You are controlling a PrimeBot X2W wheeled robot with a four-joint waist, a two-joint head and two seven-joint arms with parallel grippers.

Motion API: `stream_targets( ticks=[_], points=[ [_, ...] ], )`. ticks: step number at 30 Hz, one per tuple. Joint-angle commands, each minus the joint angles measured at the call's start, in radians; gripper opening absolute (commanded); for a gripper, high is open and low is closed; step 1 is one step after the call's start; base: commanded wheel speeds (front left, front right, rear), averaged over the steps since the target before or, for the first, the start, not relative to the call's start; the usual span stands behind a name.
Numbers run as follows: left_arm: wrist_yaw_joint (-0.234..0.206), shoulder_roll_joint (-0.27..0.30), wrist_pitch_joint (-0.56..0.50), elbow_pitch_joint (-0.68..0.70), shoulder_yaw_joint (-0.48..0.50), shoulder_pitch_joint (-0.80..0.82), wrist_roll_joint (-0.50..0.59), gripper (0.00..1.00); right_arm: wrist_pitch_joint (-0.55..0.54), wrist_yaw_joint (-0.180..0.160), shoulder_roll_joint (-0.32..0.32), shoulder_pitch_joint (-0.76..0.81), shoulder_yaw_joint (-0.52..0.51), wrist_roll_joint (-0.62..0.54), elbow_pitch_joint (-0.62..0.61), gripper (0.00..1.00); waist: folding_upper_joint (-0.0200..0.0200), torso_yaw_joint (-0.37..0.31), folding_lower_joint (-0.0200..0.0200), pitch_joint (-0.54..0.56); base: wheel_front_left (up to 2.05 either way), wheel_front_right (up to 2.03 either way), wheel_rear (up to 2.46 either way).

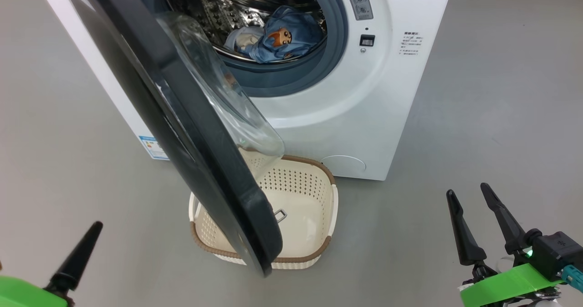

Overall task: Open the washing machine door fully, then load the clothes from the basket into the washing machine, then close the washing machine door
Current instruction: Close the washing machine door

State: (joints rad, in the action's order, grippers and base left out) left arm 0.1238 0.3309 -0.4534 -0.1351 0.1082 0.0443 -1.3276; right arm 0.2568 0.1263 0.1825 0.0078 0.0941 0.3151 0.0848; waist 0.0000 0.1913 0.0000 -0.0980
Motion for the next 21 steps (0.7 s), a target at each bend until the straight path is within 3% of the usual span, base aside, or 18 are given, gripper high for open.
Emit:
stream_targets(
  ticks=[1,8,15,21],
  points=[
    [0.007,0.043,0.032,0.012,0.026,0.014,0.012,1.00,0.005,0.004,0.014,-0.023,0.022,-0.008,-0.022,1.00,0.0000,0.001,0.0000,-0.001,0.00,0.00,0.00],
    [0.007,0.059,0.256,-0.045,-0.031,0.002,0.025,1.00,0.005,0.004,0.016,-0.027,0.024,-0.007,-0.021,1.00,0.0000,0.003,0.0000,-0.003,0.00,0.00,0.00],
    [0.007,0.117,0.552,-0.077,-0.177,-0.024,0.147,1.00,0.005,0.004,0.015,-0.026,0.024,-0.007,-0.022,1.00,0.0000,0.002,0.0000,-0.001,0.00,0.00,0.00],
    [0.007,0.135,0.701,-0.103,-0.279,-0.016,0.210,1.00,0.005,0.004,0.015,-0.027,0.022,-0.007,-0.021,1.00,0.0000,0.008,0.0000,-0.002,0.00,0.00,0.00]
  ],
)
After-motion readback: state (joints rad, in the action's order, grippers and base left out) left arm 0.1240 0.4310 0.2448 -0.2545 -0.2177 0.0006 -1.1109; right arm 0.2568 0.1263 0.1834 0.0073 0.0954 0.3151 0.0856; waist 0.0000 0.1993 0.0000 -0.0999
